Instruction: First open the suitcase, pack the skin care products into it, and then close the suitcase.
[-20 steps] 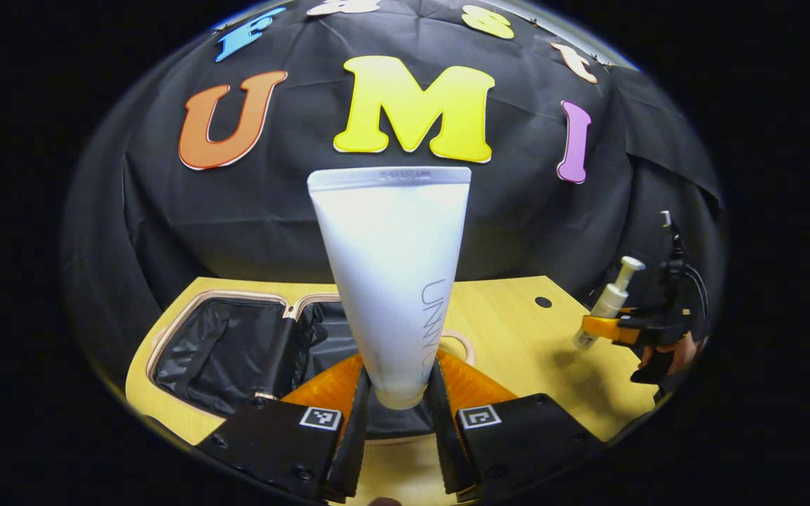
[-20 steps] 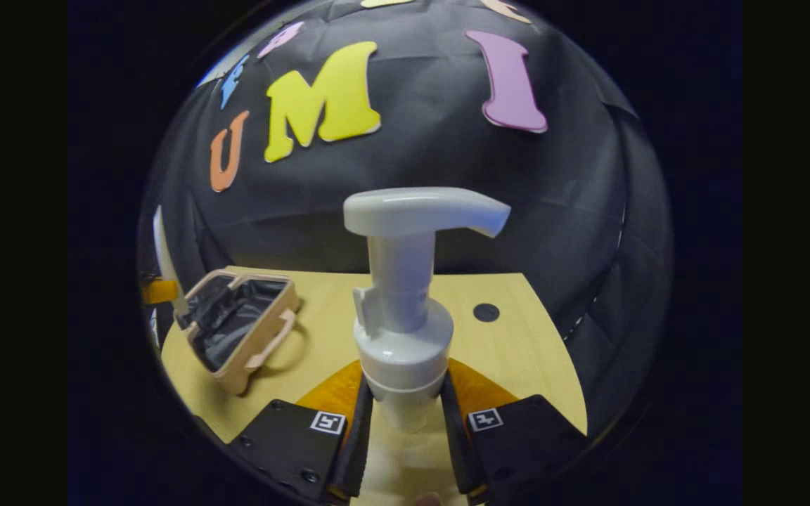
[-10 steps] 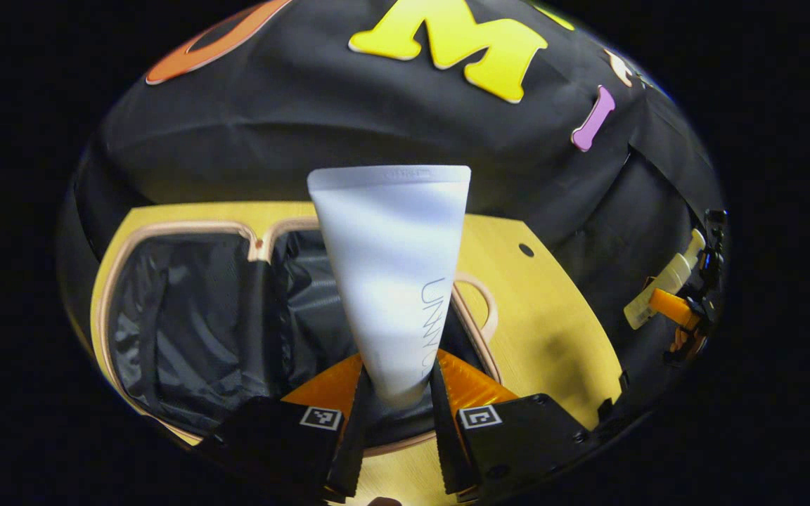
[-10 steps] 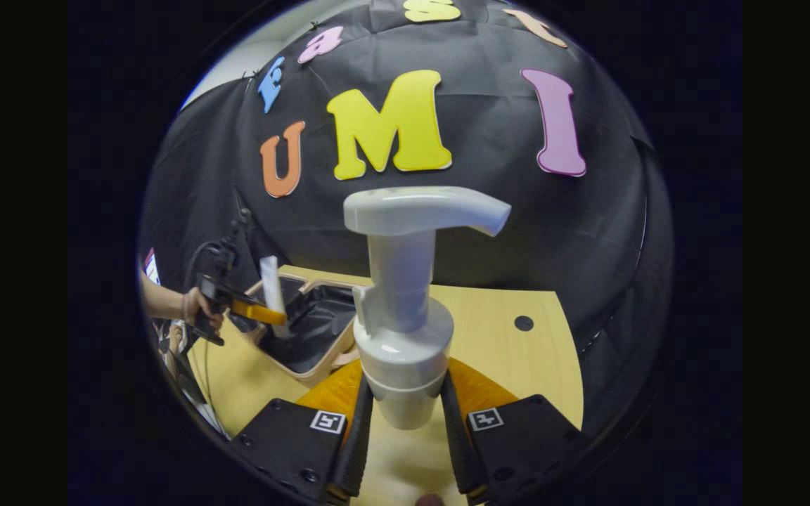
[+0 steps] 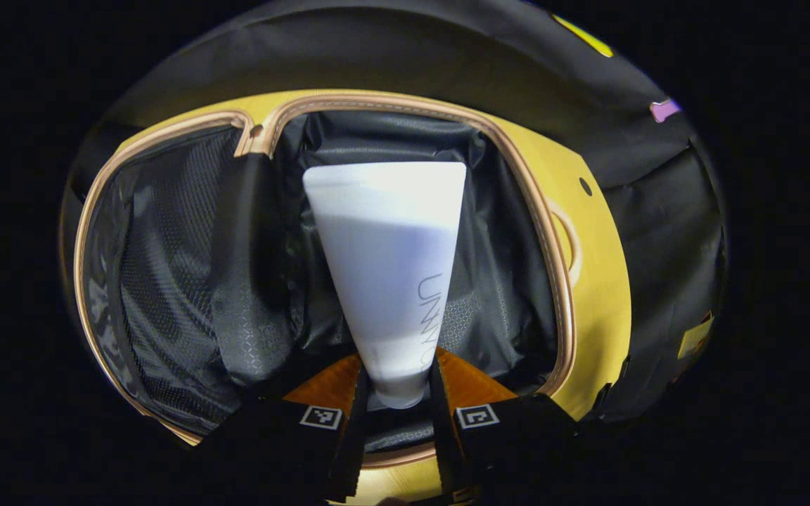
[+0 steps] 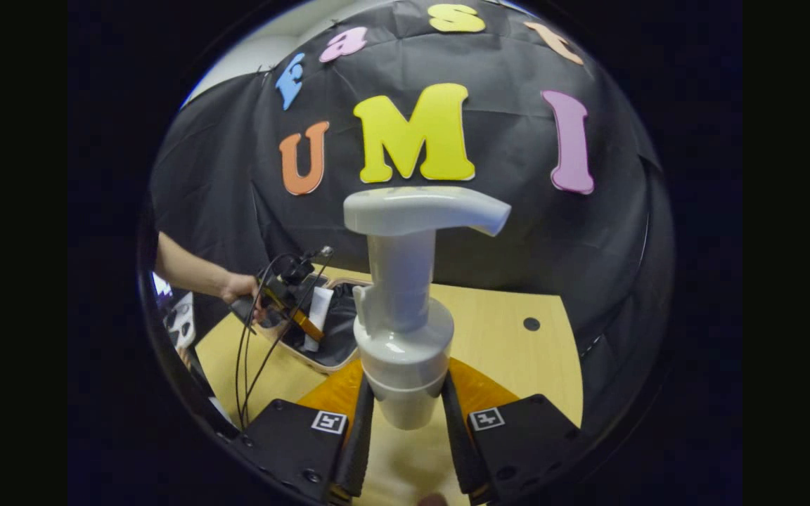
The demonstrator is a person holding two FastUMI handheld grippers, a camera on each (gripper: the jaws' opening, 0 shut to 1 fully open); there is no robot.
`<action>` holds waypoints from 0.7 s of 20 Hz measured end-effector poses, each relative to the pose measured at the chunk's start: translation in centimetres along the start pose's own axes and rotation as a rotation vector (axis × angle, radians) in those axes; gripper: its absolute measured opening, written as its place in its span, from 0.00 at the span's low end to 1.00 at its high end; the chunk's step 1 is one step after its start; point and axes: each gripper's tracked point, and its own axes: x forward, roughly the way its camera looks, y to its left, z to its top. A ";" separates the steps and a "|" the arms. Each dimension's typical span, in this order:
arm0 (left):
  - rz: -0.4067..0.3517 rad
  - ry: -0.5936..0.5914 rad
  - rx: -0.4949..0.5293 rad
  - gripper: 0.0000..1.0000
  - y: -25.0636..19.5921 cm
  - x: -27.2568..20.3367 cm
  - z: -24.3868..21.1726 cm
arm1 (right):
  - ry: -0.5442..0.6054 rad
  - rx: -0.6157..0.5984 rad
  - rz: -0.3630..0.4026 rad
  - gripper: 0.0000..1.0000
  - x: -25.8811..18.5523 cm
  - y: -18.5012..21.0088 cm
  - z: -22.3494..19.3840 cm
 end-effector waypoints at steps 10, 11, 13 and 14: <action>0.075 0.074 -0.073 0.62 0.4 0.4 -0.5 | 0.047 0.014 0.078 0.46 2.6 2.9 1.3; 0.080 0.046 -0.079 0.71 0.1 -0.4 -0.4 | 0.063 0.017 0.080 0.46 3.5 3.1 1.5; 0.037 -0.058 -0.083 0.95 -1.2 -2.7 0.2 | 0.094 0.045 0.115 0.46 5.7 4.8 2.4; -0.012 -0.140 -0.105 0.86 -2.0 -4.1 0.9 | 0.113 0.076 0.156 0.45 7.0 6.3 3.0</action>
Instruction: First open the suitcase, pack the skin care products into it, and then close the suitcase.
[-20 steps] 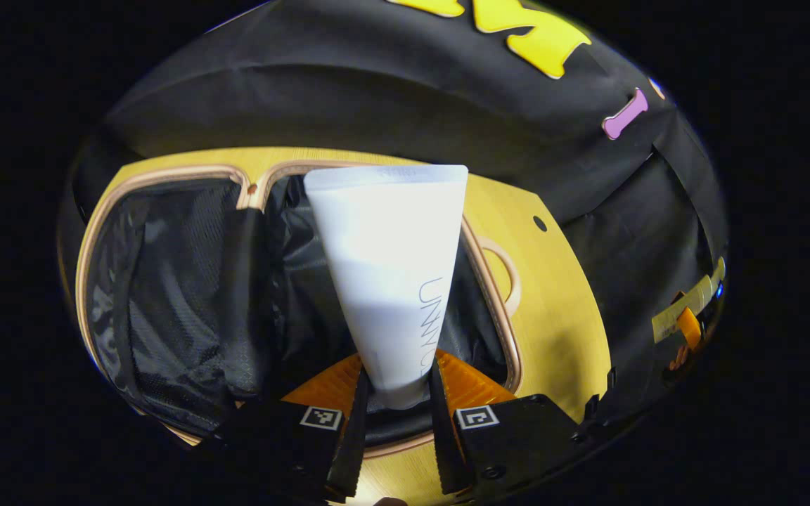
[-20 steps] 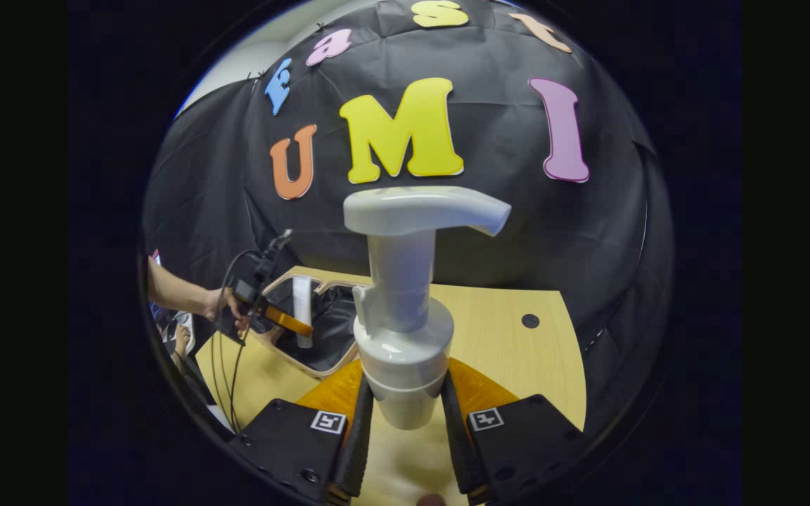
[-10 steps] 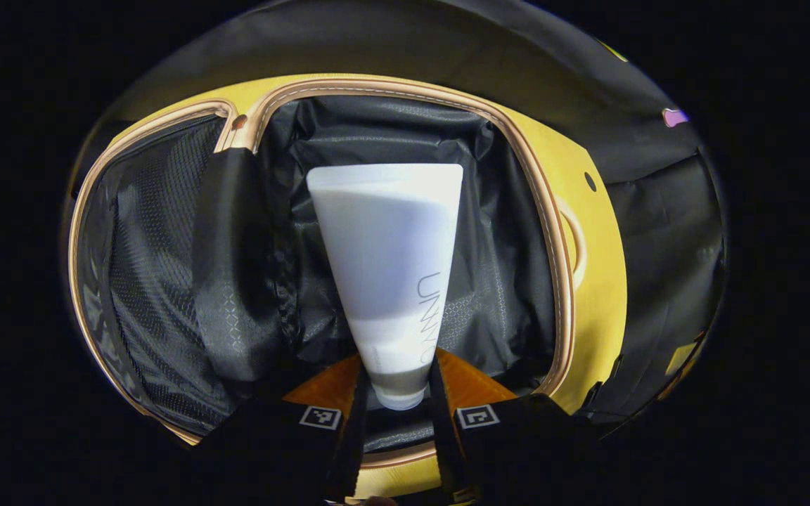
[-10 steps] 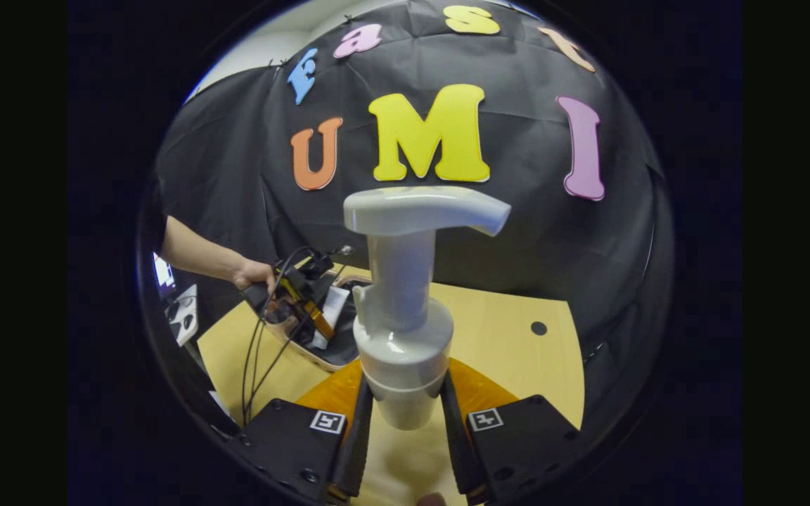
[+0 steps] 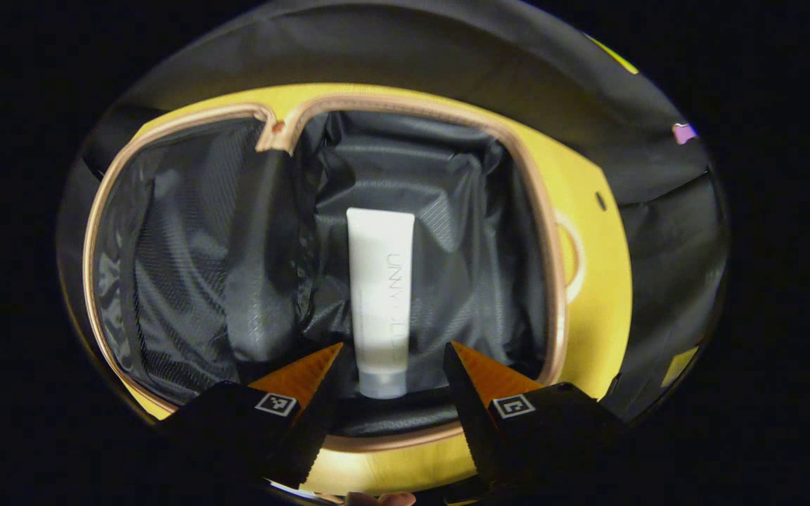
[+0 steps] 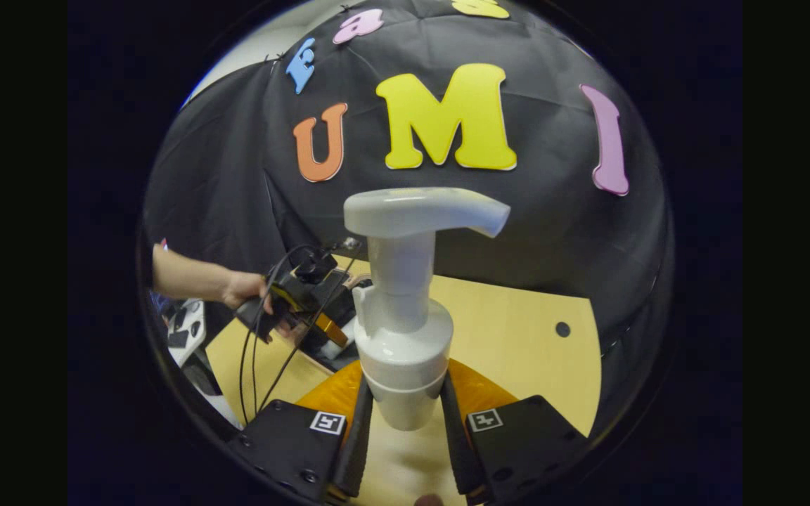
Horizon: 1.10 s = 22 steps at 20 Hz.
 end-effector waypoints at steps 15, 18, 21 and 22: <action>-0.074 -0.707 -0.299 0.96 0.8 -17.2 -12.3 | 0.677 0.364 0.032 0.46 22.8 7.2 -8.7; -0.057 -0.720 -0.291 0.96 1.8 -17.8 -13.8 | 0.746 0.416 -0.033 0.46 25.4 6.9 -10.5; -0.033 -0.730 -0.286 0.96 2.9 -18.7 -13.9 | 0.813 0.458 -0.096 0.46 26.3 6.4 -11.9; -0.013 -0.739 -0.275 0.96 3.3 -18.9 -13.6 | 0.822 0.488 -0.110 0.46 26.6 6.4 -12.2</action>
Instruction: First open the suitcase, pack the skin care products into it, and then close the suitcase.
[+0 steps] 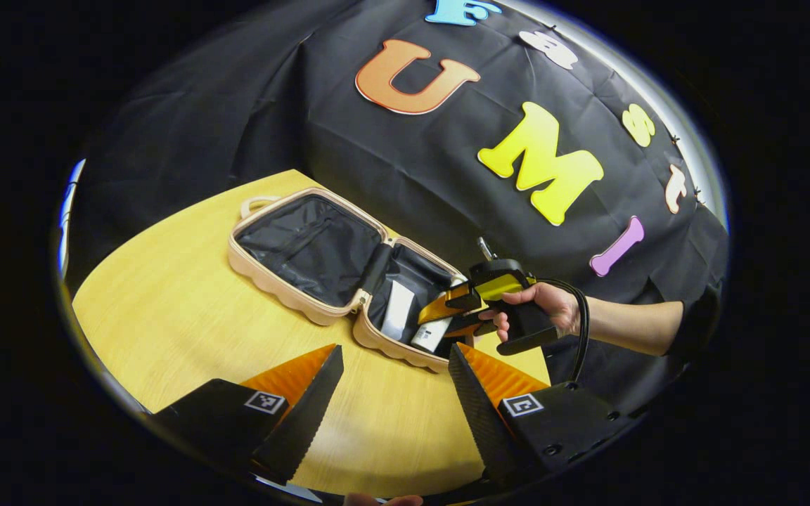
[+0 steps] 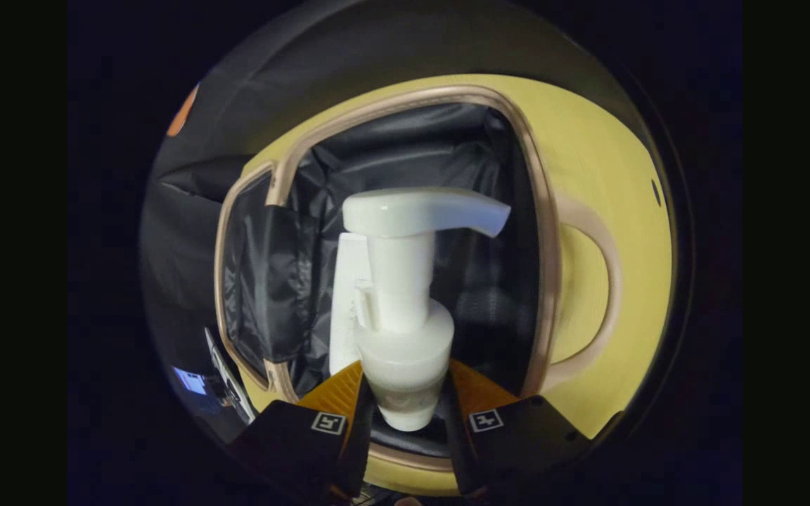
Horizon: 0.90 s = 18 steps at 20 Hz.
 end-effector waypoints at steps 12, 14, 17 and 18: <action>0.019 -0.009 0.138 0.96 0.1 0.5 1.0 | -0.030 0.042 -0.041 0.64 -0.8 -0.4 -0.5; 0.033 -0.015 0.155 0.96 1.1 0.6 1.8 | -0.069 0.017 -0.036 0.68 -2.9 -0.6 -0.8; 0.035 -0.050 0.164 0.96 3.3 0.9 3.8 | -0.175 -0.076 -0.001 0.71 -7.3 -0.7 -1.0; 0.038 -0.060 0.161 0.96 4.4 1.2 4.7 | -0.222 -0.120 0.005 0.76 -9.0 -1.0 -1.0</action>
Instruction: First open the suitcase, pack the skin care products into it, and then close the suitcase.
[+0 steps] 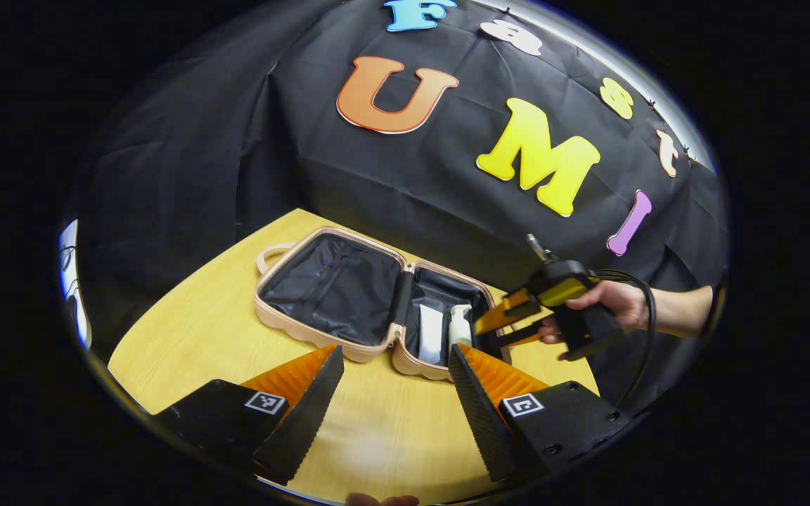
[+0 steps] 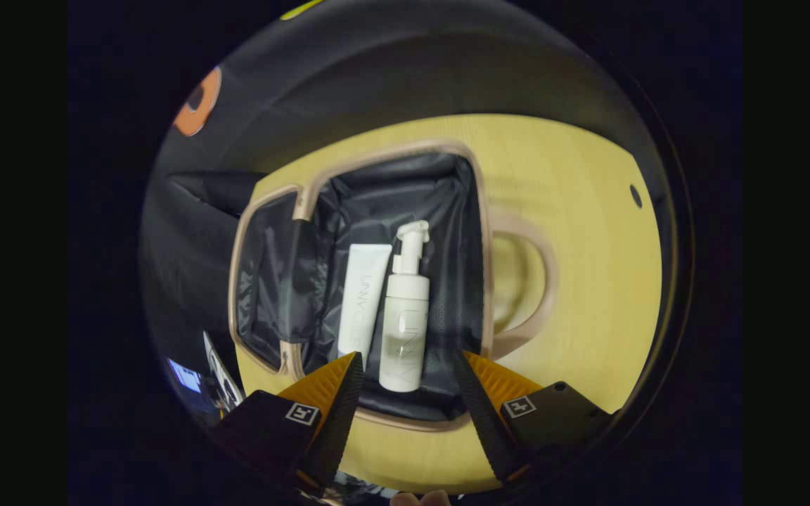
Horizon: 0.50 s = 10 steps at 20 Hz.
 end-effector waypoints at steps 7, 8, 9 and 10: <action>0.024 -0.057 -0.013 0.96 8.7 4.6 4.9 | -0.411 -0.259 0.023 0.77 -9.8 -1.0 1.1; 0.025 -0.057 -0.007 0.96 10.1 5.8 5.6 | -0.457 -0.294 0.028 0.77 -10.9 -0.9 0.8; 0.024 -0.062 -0.009 0.96 11.6 7.1 6.4 | -0.504 -0.329 0.035 0.77 -12.3 -0.7 0.4; 0.022 -0.071 -0.030 0.96 13.0 8.5 7.1 | -0.538 -0.362 0.049 0.77 -13.5 -0.5 -0.2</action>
